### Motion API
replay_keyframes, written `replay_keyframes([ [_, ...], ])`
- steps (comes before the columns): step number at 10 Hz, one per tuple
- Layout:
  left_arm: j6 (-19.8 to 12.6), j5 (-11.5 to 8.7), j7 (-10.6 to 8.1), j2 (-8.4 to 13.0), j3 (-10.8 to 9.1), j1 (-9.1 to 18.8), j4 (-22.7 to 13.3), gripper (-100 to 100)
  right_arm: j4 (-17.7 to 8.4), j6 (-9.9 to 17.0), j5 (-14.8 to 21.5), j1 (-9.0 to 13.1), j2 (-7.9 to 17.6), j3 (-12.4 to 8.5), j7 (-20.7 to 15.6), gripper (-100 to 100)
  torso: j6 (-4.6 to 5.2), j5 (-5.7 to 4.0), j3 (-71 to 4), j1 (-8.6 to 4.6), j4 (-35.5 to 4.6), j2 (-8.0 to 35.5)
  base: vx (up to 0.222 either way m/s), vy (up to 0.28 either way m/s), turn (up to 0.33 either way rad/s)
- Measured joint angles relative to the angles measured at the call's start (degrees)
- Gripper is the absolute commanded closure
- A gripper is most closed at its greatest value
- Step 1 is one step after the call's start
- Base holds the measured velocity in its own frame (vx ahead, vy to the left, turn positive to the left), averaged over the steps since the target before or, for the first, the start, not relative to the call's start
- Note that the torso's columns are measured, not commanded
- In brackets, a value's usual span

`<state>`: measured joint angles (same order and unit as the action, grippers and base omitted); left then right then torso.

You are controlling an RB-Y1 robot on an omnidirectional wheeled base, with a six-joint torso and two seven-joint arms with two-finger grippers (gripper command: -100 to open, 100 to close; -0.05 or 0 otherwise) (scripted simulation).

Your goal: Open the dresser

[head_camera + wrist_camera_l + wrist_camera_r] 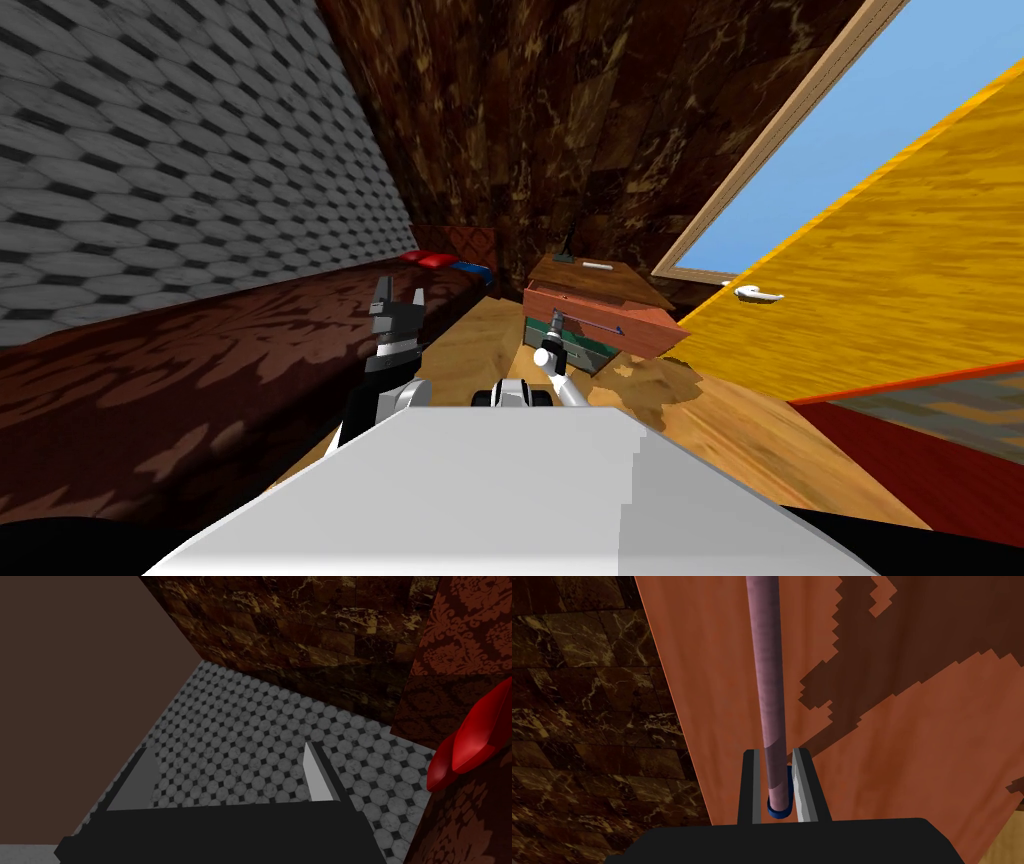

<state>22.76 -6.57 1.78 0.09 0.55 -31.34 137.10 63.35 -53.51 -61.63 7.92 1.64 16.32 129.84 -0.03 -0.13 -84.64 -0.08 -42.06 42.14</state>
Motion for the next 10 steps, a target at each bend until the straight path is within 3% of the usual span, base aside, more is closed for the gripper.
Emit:
replay_keyframes([
  [4, 0.0, 0.0, 0.0, 0.0, 0.0, 0.0, 0.0, 0, -0.3, -0.4, 0.3, 0.1, -0.6, 0.3, -0.2, 100, -0.04, -0.01, 0.0, 0.07, 0.0, 0.0, -0.152, 0.071, -0.015],
  [5, 0.0, 0.0, 0.0, 0.0, 0.0, 0.0, 0.0, 0, -0.1, -0.5, 0.4, -0.2, -0.8, 0.5, -0.3, -100, -0.04, 0.0, 0.0, 0.05, 0.0, -0.1, -0.111, 0.028, -0.096],
  [8, 0.0, 0.0, 0.0, 0.0, -0.01, 0.0, 0.0, 0, -0.3, 1.7, -0.6, 2.9, -1.9, -1.1, -3.0, -100, 0.03, 0.07, -0.2, -0.11, -0.1, -0.3, -0.03, -0.019, -0.041],
  [10, 0.0, 0.0, 0.0, 0.0, -0.01, 0.0, 0.0, 0, 1.4, 3.8, -1.4, 3.9, -2.7, -2.1, -5.7, -100, 0.03, 0.14, 0.1, 0.12, -0.2, 0.2, -0.025, -0.011, -0.053],
])
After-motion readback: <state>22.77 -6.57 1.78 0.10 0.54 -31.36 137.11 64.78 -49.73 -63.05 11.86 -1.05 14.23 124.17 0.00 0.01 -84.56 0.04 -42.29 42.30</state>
